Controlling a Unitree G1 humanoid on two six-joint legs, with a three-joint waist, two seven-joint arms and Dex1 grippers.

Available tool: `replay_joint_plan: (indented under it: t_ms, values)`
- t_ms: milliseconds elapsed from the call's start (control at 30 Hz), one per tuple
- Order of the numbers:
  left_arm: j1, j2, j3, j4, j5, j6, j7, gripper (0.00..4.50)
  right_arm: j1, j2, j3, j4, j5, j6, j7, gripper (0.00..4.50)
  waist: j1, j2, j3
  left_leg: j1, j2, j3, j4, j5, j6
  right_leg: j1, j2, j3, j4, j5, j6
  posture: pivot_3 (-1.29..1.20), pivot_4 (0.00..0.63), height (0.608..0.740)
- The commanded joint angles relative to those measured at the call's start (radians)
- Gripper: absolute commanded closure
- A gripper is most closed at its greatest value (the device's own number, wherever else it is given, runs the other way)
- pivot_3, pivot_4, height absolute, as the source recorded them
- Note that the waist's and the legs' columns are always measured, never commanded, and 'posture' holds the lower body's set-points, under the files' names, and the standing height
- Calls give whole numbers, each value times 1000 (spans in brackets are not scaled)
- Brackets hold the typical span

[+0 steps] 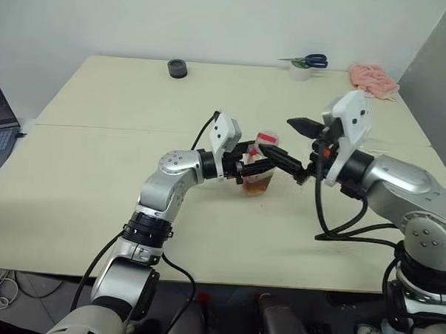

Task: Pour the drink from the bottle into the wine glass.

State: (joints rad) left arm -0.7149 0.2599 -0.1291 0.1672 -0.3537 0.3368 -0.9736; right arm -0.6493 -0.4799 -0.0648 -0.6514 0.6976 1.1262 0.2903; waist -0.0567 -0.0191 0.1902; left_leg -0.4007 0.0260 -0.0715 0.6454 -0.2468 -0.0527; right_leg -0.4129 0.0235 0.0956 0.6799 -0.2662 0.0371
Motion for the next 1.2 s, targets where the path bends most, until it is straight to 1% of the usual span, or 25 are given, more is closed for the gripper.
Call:
replay_joint_plan:
  t_ms: [33, 267, 367, 500, 833, 1200]
  values:
    - [-17, -5, 16, -40, -18, -22, -4, 2344, -25, 34, 20, -2, -28, -13, -47, 0, 0, 0, 0, 0, 0, 0, 0, 0, 0, 0, 0, 0, 0, 0, 0, 0, 150, 740]
    - [-18, -3, 17, -39, -18, -21, -5, 2344, -30, 99, 69, 31, -82, -30, -101, 0, 0, 0, 0, 0, 0, 0, 0, 0, 0, 0, 0, 0, 0, 0, -1, 0, 150, 740]
    - [-16, -3, 17, -40, -17, -22, -3, 2344, -28, 133, 55, 54, -101, -47, -121, 0, 0, 0, 0, 0, 0, 0, 0, 0, 0, 0, 0, 0, 0, 0, 0, 0, 150, 740]
    - [-7, 2, 20, -46, -17, -22, -2, 2344, -23, 141, 35, 64, -106, -58, -119, 0, 0, 0, 0, 0, 0, 0, 0, 0, 0, 0, 0, 0, 0, 0, -1, 0, 150, 740]
    - [-11, -1, 22, -36, -16, -28, 2, 2344, 3, 124, 4, 61, -88, -64, -83, 0, 0, 0, 0, 0, 0, 0, 0, 0, 0, 0, 0, 0, 0, 0, -1, 0, 150, 740]
    - [-17, 0, 23, -27, -14, -33, -2, 2344, 35, 63, 0, 19, -31, -51, -10, 0, 0, 0, 0, 0, 0, 0, 0, 0, 0, 0, 0, 0, 0, 0, -1, 0, 150, 740]
